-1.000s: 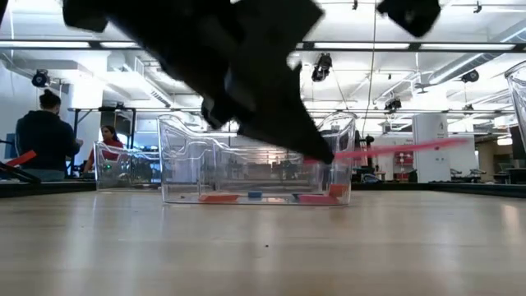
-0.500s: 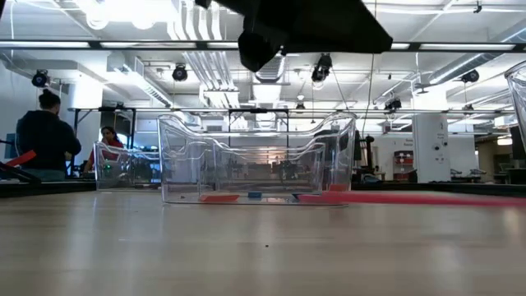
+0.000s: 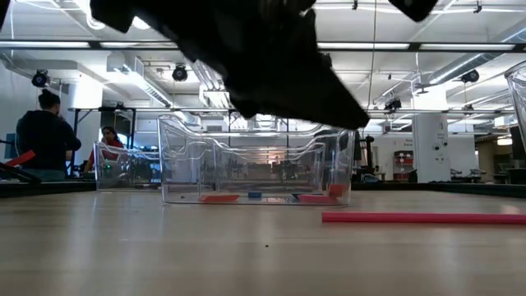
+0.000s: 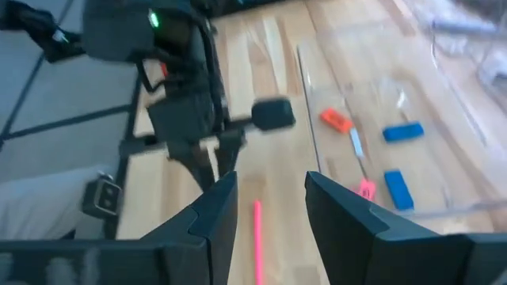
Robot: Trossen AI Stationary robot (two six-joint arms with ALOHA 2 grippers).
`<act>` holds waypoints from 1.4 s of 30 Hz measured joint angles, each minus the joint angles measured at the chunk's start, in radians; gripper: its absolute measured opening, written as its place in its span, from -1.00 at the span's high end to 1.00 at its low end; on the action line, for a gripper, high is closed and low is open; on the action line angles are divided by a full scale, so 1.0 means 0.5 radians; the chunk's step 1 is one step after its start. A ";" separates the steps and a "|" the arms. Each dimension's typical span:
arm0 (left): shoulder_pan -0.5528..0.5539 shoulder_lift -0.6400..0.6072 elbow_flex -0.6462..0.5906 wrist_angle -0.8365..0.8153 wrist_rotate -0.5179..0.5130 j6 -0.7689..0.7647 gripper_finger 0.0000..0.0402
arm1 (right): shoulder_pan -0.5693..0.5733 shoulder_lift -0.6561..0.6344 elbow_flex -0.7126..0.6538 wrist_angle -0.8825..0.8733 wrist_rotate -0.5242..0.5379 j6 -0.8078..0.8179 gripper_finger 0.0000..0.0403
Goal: Sort crayons/erasers/pens/pencils in bins
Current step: Put the pink pencil into the bottom transparent bin
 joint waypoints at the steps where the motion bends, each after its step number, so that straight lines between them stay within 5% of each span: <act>1: 0.004 0.003 -0.022 0.004 -0.001 -0.014 0.77 | 0.000 0.001 -0.032 0.001 0.000 0.031 0.31; 10: 0.016 0.044 -0.148 0.053 0.000 -0.061 0.25 | 0.000 0.002 -0.173 0.004 -0.012 0.086 0.31; 20: 0.074 0.279 -0.073 0.151 0.008 -0.115 0.19 | 0.000 0.003 -0.173 0.033 -0.008 0.079 0.31; 25: 0.105 0.286 -0.109 0.074 -0.005 -0.151 0.35 | 0.000 0.004 -0.174 0.034 -0.007 0.078 0.31; 32: 0.117 0.287 -0.130 -0.010 -0.005 -0.169 0.92 | -0.001 0.004 -0.175 0.035 0.000 0.074 0.31; 42: 0.095 0.208 -0.139 -0.073 -0.004 -0.202 0.98 | -0.001 0.004 -0.175 0.038 0.000 0.076 0.31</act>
